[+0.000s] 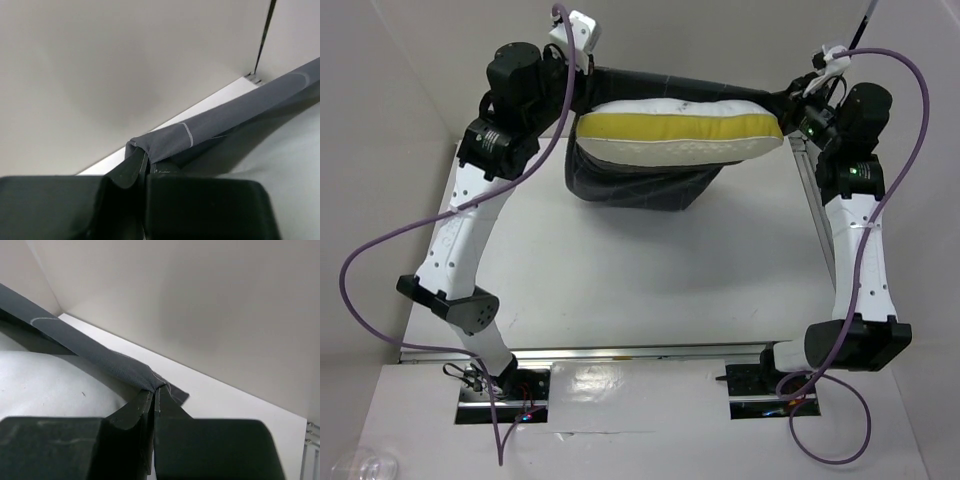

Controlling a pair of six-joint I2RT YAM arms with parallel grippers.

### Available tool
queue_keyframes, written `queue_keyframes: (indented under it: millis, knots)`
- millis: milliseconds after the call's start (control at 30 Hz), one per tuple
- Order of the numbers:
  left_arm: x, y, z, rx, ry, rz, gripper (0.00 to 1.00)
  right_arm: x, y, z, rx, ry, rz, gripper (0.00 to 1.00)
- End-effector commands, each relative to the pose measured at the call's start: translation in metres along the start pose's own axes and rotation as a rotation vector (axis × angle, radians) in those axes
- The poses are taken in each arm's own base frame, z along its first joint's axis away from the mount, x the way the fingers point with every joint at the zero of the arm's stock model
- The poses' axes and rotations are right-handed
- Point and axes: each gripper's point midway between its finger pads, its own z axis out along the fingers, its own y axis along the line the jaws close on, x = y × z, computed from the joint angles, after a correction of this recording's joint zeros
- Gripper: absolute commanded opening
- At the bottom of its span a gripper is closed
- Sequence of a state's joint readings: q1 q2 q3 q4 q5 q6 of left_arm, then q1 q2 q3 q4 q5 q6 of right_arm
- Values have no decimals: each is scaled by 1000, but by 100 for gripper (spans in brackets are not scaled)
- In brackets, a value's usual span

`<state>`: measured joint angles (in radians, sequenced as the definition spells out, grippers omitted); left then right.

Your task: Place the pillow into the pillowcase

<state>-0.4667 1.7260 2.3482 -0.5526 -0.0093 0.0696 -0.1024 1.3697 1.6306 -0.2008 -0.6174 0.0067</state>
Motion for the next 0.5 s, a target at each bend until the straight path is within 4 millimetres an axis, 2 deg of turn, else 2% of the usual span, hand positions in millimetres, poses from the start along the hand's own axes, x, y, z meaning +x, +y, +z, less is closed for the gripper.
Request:
queue_keyframes:
  millis: [0,33,67,100,167,200,267,300,333,367,400,433,467]
  knots:
    - [6,53,-8,-188,11,-6,0,-42,-27,-3,102,-103,-125,0]
    - [38,55,2,-189,89,-17,0,-24,-29,-1,103,-29,-75,0]
    - [49,61,2,-202,120,-30,0,-6,-37,4,115,20,-56,0]
    - [67,62,7,-199,171,-55,0,-6,-37,3,124,28,-51,0]
    - [49,74,3,-225,128,-66,0,-20,-42,1,137,-9,-77,0]
    - [35,75,-2,-228,101,-65,0,-38,-45,-4,160,-59,-110,0]
    - [12,78,-4,-234,48,-63,0,-76,-38,-16,178,-196,-184,0]
    - [8,75,-6,-217,39,-63,0,-83,-36,-20,188,-230,-194,0]
    - [8,75,-6,-217,38,-73,0,-84,-35,-22,188,-246,-204,0]
    - [27,75,-1,-210,89,-75,0,-81,-34,-23,188,-246,-205,0]
    - [30,72,-3,-197,98,-89,0,-63,-40,-20,202,-210,-179,0]
    - [35,70,-4,-196,110,-105,0,-59,-37,-21,191,-196,-172,0]
    - [50,66,-3,-185,146,-121,0,-60,-33,-23,174,-202,-179,0]
